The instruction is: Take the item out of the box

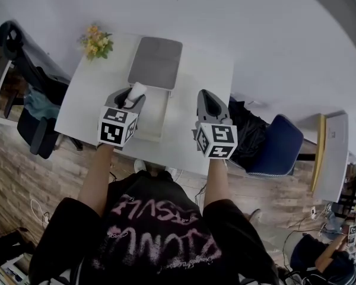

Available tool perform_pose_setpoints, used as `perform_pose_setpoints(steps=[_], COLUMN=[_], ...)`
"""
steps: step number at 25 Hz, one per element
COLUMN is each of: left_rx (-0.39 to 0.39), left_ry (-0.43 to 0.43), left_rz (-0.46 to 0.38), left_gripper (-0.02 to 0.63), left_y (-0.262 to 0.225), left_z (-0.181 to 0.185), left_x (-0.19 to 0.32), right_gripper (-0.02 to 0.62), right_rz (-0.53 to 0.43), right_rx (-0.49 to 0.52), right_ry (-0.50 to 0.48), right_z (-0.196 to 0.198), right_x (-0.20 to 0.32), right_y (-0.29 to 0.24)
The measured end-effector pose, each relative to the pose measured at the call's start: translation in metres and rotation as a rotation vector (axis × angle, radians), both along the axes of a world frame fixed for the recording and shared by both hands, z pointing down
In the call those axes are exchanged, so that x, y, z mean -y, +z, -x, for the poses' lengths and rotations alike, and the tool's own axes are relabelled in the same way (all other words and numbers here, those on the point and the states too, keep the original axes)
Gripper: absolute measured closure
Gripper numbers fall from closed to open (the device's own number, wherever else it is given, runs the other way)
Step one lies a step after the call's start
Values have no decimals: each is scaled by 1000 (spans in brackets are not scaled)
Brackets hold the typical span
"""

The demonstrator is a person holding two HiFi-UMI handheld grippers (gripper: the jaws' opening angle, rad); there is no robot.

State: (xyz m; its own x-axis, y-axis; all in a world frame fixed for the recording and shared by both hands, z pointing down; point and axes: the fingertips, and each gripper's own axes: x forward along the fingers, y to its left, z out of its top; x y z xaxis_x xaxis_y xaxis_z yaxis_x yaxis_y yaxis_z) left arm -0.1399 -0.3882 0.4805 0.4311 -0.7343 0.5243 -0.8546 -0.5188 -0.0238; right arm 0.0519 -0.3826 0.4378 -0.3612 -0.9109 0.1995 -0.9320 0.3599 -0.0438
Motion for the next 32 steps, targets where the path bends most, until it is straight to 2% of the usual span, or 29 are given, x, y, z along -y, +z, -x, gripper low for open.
perform_pose_setpoints(steps=[10,17,22,32], left_rx=[-113,-137,-167,-159], left_ry=[-29,-39,-47,-60], left_rz=[-190,-289,-339,-385], left_gripper=[425,425,425,425], left_y=[-69,-98,-117,-133], left_z=[10,17,19,25], left_x=[1,-3,-3,0], right_gripper=[586,586,586,586], right_rz=[-24,-47,-64,-89], right_rx=[4,11,0,-13], right_ry=[9,24,38,48], right_z=[-1,-4,-8,-10], right_x=[-2,-5,-4,-3], right_y=[-20,-33,-40,-49])
